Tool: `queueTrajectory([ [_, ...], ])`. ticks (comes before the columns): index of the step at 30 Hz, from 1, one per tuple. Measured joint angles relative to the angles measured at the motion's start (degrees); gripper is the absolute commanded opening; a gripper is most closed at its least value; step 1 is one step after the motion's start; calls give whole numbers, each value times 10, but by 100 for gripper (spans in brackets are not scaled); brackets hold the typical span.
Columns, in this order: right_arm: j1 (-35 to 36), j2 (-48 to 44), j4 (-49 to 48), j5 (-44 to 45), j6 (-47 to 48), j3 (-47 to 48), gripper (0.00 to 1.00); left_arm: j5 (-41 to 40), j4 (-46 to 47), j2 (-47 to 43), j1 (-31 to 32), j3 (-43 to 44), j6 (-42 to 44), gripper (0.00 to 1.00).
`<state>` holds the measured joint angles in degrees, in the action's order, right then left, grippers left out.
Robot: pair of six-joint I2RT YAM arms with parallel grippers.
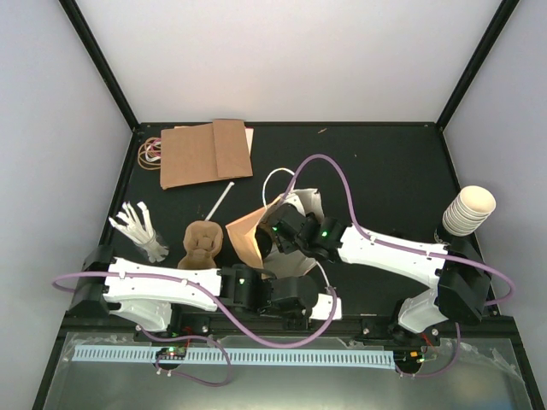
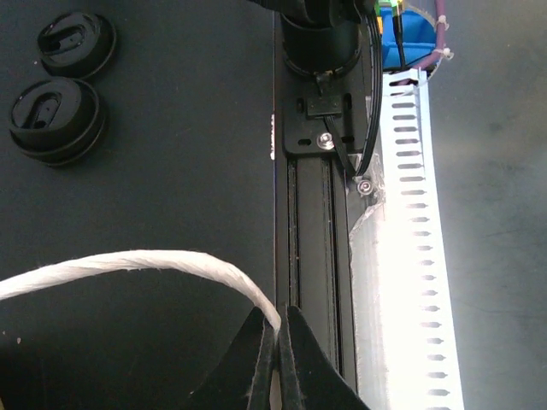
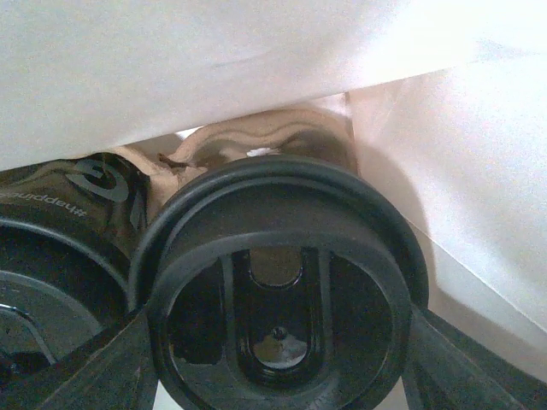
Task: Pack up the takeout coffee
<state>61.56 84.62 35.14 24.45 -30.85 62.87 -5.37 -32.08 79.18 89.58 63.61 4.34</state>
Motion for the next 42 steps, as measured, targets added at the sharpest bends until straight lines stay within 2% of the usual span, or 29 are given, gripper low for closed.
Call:
queueTrajectory([
  [3, 0, 0, -11, 5, -6, -10, 32, -2, 7, -8, 2, -1, -1, 3],
  [7, 1, -2, -35, 17, -9, -29, 32, -9, 20, -58, 2, -18, -9, 18],
  [10, 1, -7, -51, 26, -8, -43, 31, -20, 19, -105, 2, -29, -20, 33],
  [14, 1, -13, -63, 35, -3, -55, 31, -47, 8, -142, 2, -29, -46, 61],
  [16, 1, -14, -65, 36, 1, -57, 31, -63, 0, -156, 2, -29, -56, 70],
  [20, 1, -21, -73, 36, 11, -66, 31, -100, -14, -186, -2, -25, -88, 74],
  [23, 0, -34, -83, 37, 25, -82, 31, -110, -34, -208, -33, -7, -124, 77],
  [27, 0, -56, -98, 40, 46, -108, 30, -108, -57, -256, -145, 15, -178, 88],
  [33, 0, -80, -124, 41, 76, -140, 30, -52, -102, -304, -374, 37, -212, 98],
  [35, 0, -86, -134, 40, 85, -150, 30, 2, -106, -291, -476, 37, -213, 99],
  [37, 0, -94, -144, 39, 95, -161, 30, 52, -107, -261, -552, 35, -212, 99],
  [42, 6, -112, -168, 39, 111, -188, 30, 159, -92, -167, -658, 8, -204, 99],
])
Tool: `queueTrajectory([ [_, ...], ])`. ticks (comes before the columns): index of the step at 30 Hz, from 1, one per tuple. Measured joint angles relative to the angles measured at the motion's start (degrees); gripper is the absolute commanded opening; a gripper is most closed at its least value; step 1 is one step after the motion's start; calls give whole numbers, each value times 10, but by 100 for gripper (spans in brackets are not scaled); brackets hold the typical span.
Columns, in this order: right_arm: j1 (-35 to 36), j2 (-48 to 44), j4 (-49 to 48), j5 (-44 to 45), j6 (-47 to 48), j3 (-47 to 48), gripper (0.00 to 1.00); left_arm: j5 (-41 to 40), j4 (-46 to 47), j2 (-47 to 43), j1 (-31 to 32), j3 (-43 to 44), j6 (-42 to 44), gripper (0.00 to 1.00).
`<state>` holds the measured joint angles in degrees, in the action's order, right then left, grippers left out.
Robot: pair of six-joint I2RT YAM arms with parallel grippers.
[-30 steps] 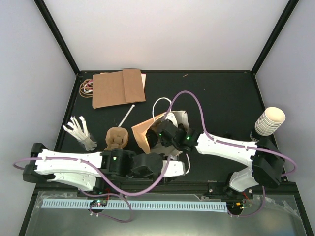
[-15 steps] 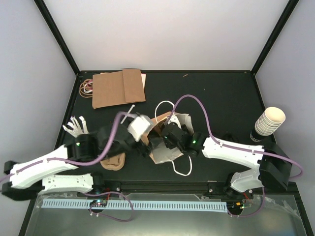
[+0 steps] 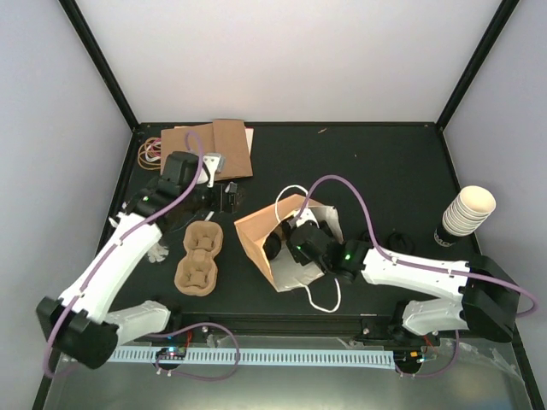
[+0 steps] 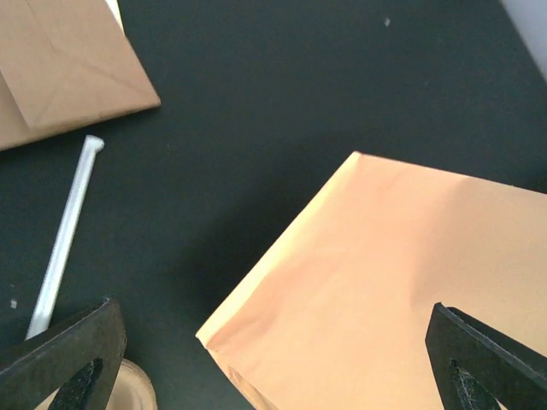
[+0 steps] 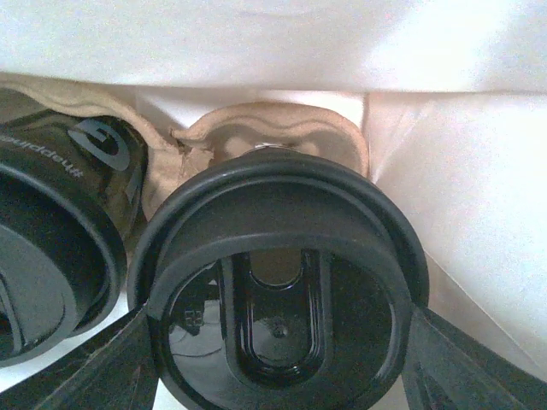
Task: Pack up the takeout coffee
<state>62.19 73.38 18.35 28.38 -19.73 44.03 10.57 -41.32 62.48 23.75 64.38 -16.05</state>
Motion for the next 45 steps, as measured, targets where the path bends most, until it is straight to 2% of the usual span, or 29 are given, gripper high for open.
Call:
queueTrajectory([
  [6, 38, 3, -11, 52, 4, -16, 30, 85, 4, 121, -52, 8, 7, 97],
  [11, 71, 16, -37, 106, 8, -32, 30, 127, 2, 237, -58, 66, 20, 88],
  [17, 84, 14, -71, 130, 30, -56, 29, 175, 6, 331, -58, 99, 30, 77],
  [37, 118, -14, -172, 116, 120, -121, 25, 252, 35, 452, -57, 101, 36, 67],
  [45, 131, -4, -176, 121, 124, -119, 25, 272, 39, 473, -49, 101, 39, 46],
])
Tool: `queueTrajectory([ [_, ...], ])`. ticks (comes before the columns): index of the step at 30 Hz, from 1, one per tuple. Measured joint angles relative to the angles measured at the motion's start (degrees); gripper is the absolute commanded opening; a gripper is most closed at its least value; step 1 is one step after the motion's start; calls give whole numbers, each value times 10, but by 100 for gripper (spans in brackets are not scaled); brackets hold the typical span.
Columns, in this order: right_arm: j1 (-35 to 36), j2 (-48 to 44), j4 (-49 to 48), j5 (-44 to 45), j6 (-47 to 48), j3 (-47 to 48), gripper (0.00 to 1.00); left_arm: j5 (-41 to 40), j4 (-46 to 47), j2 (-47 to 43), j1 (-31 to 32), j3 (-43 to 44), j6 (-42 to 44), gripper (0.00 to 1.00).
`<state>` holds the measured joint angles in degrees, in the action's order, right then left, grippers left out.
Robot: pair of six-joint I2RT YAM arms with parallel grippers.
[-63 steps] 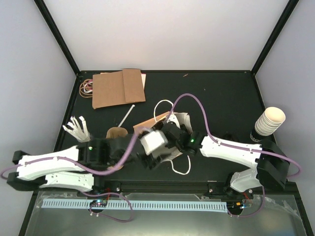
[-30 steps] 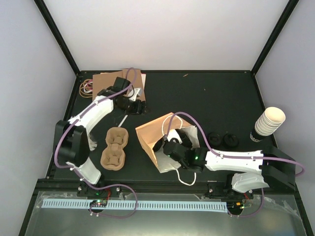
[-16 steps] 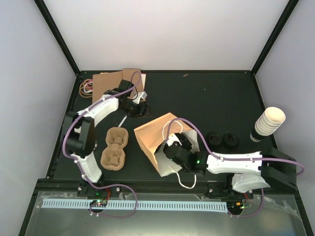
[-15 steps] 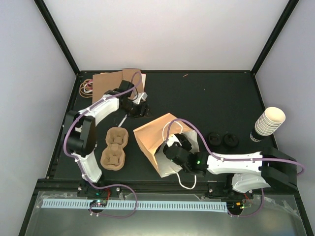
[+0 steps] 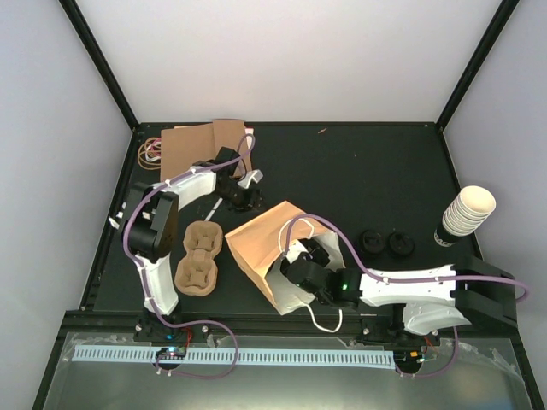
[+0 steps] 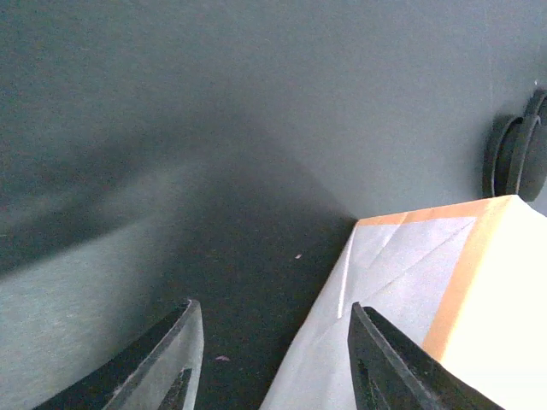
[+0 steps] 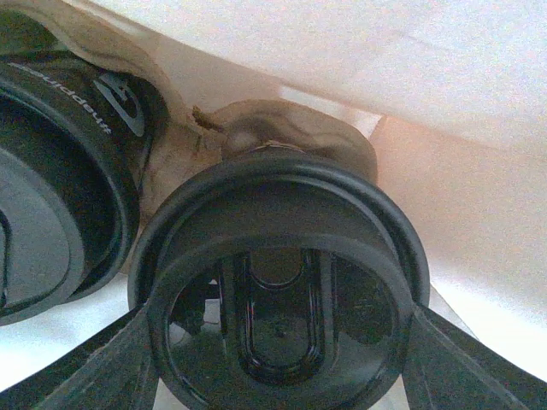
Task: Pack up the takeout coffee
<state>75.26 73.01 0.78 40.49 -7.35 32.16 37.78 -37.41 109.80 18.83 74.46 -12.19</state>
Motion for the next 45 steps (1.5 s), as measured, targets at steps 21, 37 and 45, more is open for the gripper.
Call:
queueTrajectory([
  [21, 31, 74, 5, 48, 8, 45, 22, 90, 71, 6, 18, -65, -20, 8],
  [37, 23, 106, 9, 45, 5, 66, 22, 83, 74, -3, 26, -70, -19, 1],
  [45, -14, 89, 11, -16, -5, 64, 22, 72, 76, -7, 27, -70, -14, 2],
])
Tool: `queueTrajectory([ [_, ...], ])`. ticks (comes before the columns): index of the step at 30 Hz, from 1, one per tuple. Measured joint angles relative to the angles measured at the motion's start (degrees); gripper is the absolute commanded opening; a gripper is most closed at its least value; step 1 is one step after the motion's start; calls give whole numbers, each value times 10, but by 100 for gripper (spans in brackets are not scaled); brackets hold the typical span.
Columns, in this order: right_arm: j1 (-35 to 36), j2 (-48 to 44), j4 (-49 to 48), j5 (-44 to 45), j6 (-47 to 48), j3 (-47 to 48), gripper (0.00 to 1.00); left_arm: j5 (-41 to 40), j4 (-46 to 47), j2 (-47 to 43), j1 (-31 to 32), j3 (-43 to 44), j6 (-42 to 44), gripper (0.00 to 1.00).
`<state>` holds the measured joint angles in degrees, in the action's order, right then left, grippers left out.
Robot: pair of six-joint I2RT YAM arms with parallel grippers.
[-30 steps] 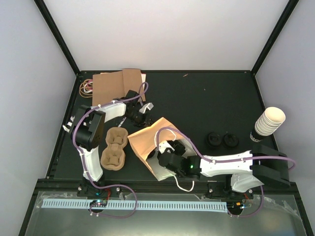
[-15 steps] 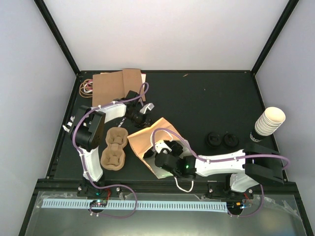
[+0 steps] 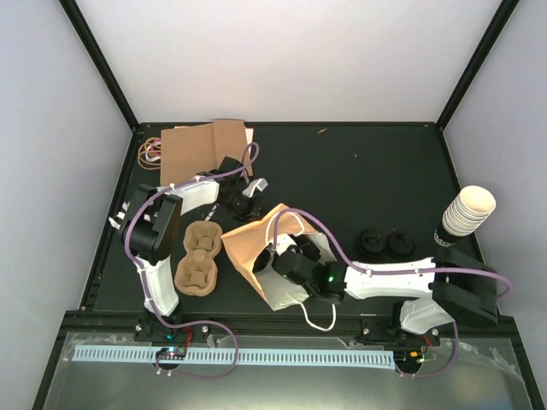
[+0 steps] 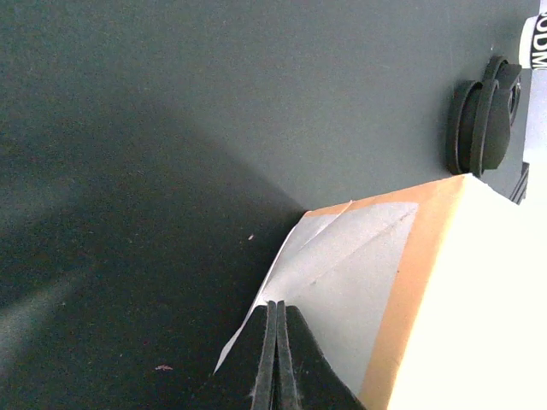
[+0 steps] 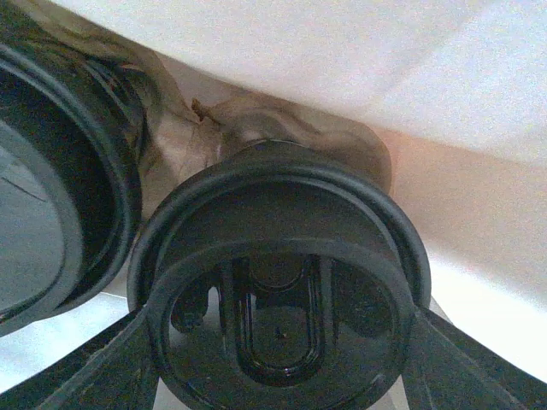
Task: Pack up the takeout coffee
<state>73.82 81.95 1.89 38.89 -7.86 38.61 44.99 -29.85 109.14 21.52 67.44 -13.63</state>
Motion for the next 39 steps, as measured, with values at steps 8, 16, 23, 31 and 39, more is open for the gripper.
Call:
queueTrajectory([
  [8, -47, -30, -6, -81, -11, -18, 21, -8, 0, -4, 0, 0, 3, 2],
  [16, -49, -9, -3, -79, -15, 0, 21, -19, 0, -4, 0, 1, 8, 2],
  [23, -48, 19, 5, -66, -22, 26, 22, -38, -1, -4, 0, 8, 12, 2],
  [31, -80, 4, 13, -120, -19, 27, 23, -44, -2, -4, 0, 10, 15, 2],
  [39, -91, 17, 41, -138, -12, 56, 23, -55, -1, -4, 0, 10, 16, 2],
])
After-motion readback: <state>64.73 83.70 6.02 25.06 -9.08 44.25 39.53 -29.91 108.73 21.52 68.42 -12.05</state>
